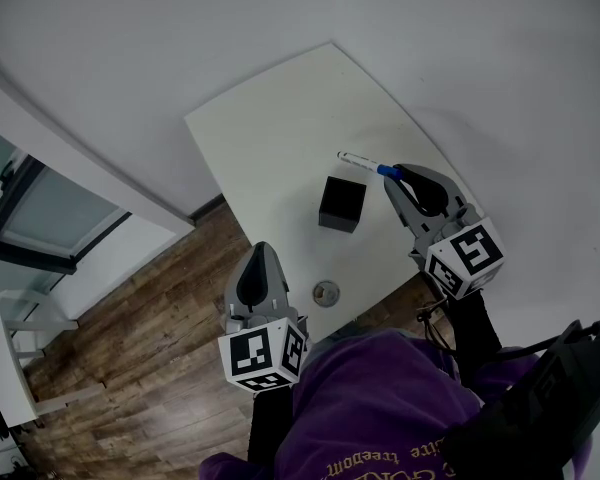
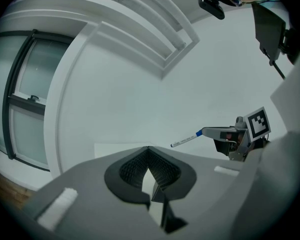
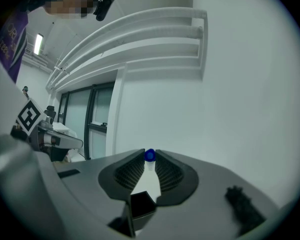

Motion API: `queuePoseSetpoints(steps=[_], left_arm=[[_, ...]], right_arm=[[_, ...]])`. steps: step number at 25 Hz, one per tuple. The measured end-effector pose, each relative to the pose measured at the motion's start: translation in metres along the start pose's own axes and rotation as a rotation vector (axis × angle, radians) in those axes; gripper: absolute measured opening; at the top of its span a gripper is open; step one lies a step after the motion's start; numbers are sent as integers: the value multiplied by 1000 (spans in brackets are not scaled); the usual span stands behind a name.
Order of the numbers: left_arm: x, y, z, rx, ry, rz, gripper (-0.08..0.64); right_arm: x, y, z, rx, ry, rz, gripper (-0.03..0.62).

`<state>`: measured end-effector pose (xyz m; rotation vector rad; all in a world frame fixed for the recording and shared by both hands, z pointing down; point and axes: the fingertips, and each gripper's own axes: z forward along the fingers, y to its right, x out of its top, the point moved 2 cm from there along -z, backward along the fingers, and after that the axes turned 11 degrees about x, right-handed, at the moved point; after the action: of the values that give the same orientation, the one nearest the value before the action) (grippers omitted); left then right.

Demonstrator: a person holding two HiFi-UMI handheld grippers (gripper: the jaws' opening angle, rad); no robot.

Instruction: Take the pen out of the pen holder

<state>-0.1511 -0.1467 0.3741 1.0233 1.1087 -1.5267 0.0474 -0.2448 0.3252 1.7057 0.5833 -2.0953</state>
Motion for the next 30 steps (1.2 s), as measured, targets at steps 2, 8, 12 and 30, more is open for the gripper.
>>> queuePoseSetpoints(steps=[2, 8, 12, 30], left_arm=[[1, 1, 0, -3, 2, 0, 5], [5, 3, 0, -7, 9, -5, 6], [7, 4, -1, -8, 16, -5, 6], [11, 4, -2, -6, 30, -5, 6]], right_arm=[[2, 1, -1, -5, 8, -2, 71], [11, 3, -4, -23, 30, -18, 71], [18, 3, -7, -25, 50, -28, 71], [28, 3, -11, -40, 82, -47, 71]])
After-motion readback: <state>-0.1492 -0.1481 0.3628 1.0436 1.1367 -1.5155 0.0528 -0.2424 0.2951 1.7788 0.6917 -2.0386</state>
